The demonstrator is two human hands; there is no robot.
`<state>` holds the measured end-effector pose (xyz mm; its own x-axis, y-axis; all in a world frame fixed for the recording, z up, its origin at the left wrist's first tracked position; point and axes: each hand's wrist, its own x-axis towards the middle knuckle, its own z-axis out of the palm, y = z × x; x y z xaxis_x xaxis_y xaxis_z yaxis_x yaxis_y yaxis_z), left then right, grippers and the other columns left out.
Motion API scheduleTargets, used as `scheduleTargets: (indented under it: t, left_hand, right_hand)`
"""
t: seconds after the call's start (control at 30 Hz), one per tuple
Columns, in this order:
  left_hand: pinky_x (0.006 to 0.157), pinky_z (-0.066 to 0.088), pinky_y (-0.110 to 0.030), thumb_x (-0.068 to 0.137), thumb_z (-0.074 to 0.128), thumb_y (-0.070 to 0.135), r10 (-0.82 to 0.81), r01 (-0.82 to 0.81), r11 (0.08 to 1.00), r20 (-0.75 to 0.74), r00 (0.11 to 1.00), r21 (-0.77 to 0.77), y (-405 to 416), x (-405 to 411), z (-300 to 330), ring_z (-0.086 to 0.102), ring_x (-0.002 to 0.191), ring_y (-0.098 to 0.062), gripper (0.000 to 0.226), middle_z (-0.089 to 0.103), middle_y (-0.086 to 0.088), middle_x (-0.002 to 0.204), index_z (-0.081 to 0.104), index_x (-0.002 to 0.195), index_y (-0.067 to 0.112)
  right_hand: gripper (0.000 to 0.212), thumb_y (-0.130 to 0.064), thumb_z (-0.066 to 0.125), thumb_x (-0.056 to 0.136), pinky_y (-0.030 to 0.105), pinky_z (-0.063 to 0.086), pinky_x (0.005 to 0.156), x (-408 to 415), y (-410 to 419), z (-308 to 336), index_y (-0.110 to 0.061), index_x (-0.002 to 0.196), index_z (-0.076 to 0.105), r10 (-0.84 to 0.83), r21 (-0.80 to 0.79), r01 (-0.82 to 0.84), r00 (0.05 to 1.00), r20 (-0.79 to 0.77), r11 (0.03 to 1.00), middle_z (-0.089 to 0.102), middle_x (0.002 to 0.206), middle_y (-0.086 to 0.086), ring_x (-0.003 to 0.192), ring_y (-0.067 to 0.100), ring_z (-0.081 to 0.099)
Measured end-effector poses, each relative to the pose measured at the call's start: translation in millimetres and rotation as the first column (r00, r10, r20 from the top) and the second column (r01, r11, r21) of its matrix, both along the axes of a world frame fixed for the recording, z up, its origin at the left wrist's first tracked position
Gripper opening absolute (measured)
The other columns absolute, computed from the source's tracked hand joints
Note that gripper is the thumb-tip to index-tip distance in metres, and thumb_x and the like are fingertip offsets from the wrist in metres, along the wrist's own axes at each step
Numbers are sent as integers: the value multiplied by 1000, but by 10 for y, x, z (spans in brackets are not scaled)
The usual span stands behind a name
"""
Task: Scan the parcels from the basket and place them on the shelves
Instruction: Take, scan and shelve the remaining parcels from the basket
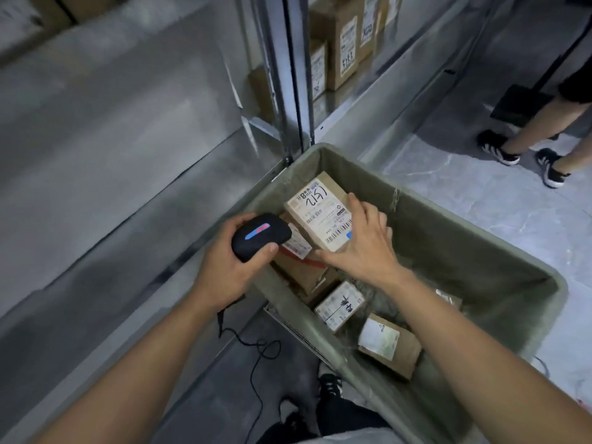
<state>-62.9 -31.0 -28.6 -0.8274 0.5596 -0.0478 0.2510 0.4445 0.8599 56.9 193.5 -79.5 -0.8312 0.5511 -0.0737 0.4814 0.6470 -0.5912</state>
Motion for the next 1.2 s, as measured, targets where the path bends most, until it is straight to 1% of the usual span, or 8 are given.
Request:
scheduleTargets:
  t: [0.13, 0.3, 0.57, 0.73, 0.87, 0.93, 1.07, 1.2]
  left_hand:
    - [81, 58, -30, 72, 78, 55, 82, -80, 996, -68, 994, 40, -492, 30, 200, 68, 92, 3, 65, 69, 28, 111, 57, 129, 34]
    - [78, 46, -4, 70, 79, 52, 150, -141, 987, -129, 980, 75, -1177, 174, 433, 65, 96, 12, 64, 63, 44, 107, 53, 128, 38]
    - [87, 47, -9, 71, 79, 51, 259, -239, 962, -166, 951, 133, -2336, 491, 722, 65, 107, 4, 66, 63, 30, 119, 53, 130, 34]
    - [88, 46, -8, 70, 75, 56, 298, -277, 954, -250, 921, 115, -2802, 689, 895, 64, 108, 5, 61, 63, 36, 119, 52, 125, 46]
    - [85, 47, -9, 69, 74, 59, 305, -307, 951, -327, 894, 48, -3154, 862, 981, 64, 102, 8, 61, 62, 40, 115, 52, 125, 47]
    - [86, 52, -19, 69, 74, 61, 271, -297, 955, -359, 893, -18, -3318, 924, 1015, 67, 99, 2, 65, 63, 35, 115, 52, 128, 45]
    - [88, 56, -36, 71, 71, 63, 106, -214, 956, -445, 889, -201, -3570, 939, 1196, 69, 98, -8, 69, 67, 24, 119, 45, 133, 45]
    - [82, 56, -38, 72, 63, 69, -37, -170, 915, -496, 868, -366, -3692, 876, 1446, 67, 87, -12, 68, 68, 19, 111, 41, 132, 46]
  right_hand:
    - [127, -75, 74, 62, 48, 26, 115, -189, -346, 235, -25, 160, 11, 195, 48, -192, 979, -62, 980, 27, 150, 2, 136, 25, 23]
    - [124, -73, 73, 61, 48, 29, 114, -403, -901, 532, -24, 158, 14, 413, 104, -404, 907, -80, 909, 29, 143, 0, 131, 22, 25]
    - [124, -62, 83, 64, 48, 27, 116, -651, -1776, 917, -25, 161, 15, 637, 183, -617, 767, -79, 765, 29, 154, 5, 140, 24, 25]
    - [124, -68, 74, 59, 49, 28, 116, -711, -2222, 1071, -23, 160, 17, 708, 212, -682, 702, -79, 700, 31, 153, 6, 139, 26, 28]
    - [125, -67, 73, 59, 46, 27, 116, -705, -2591, 1165, -24, 161, 15, 784, 231, -754, 616, -77, 615, 29, 153, 5, 140, 26, 28]
    - [126, -64, 76, 60, 45, 27, 117, -705, -2767, 1206, -24, 161, 13, 822, 229, -792, 565, -78, 566, 28, 156, 5, 141, 25, 26]
    - [131, -58, 86, 63, 42, 27, 118, -707, -3029, 1271, -23, 162, 7, 876, 250, -842, 478, -63, 478, 29, 156, 4, 142, 22, 26]
    - [133, -59, 85, 63, 43, 26, 119, -703, -3139, 1329, -27, 161, 1, 909, 260, -874, 416, -37, 411, 28, 158, 3, 144, 21, 24]
